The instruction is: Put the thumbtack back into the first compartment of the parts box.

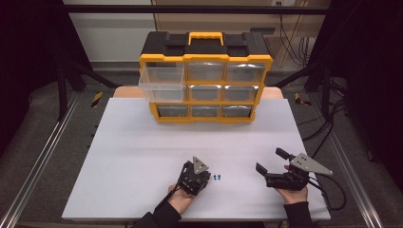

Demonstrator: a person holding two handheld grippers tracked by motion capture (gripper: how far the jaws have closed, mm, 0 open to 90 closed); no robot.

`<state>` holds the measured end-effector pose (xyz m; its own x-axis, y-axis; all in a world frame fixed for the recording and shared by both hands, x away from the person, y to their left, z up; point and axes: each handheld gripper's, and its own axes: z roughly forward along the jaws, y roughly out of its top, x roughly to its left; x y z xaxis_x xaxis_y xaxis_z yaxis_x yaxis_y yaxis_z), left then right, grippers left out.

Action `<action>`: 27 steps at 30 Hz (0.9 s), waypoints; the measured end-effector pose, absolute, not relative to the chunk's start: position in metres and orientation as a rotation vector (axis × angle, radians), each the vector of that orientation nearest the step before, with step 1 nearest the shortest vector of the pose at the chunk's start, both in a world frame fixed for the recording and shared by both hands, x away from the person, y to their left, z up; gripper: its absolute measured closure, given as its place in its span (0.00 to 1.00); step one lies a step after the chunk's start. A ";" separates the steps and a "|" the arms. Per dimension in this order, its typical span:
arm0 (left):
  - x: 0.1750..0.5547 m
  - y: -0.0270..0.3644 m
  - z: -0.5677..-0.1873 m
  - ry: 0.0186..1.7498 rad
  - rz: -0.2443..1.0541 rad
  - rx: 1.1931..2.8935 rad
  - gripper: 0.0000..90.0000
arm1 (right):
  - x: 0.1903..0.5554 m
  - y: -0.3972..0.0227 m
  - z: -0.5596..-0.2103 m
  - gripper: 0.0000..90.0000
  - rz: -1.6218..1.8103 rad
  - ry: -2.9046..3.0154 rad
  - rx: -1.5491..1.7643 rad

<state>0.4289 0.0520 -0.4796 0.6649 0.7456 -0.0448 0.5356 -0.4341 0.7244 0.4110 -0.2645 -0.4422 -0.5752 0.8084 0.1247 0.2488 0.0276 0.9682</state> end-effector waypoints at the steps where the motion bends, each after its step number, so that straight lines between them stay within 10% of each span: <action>1: 0.429 0.052 -0.480 0.985 0.366 2.143 0.94 | 0.411 -0.264 -0.442 0.02 1.576 1.844 1.071; 27: 0.422 0.112 -0.416 0.910 0.395 2.024 0.94 | 0.411 -0.264 -0.443 0.02 1.562 1.853 1.073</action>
<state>0.4220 0.1117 -0.4162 0.6842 0.7271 -0.0566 0.4555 -0.3655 0.8117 0.4114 -0.2638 -0.4428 -0.5737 0.8104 0.1192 0.2544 0.0380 0.9664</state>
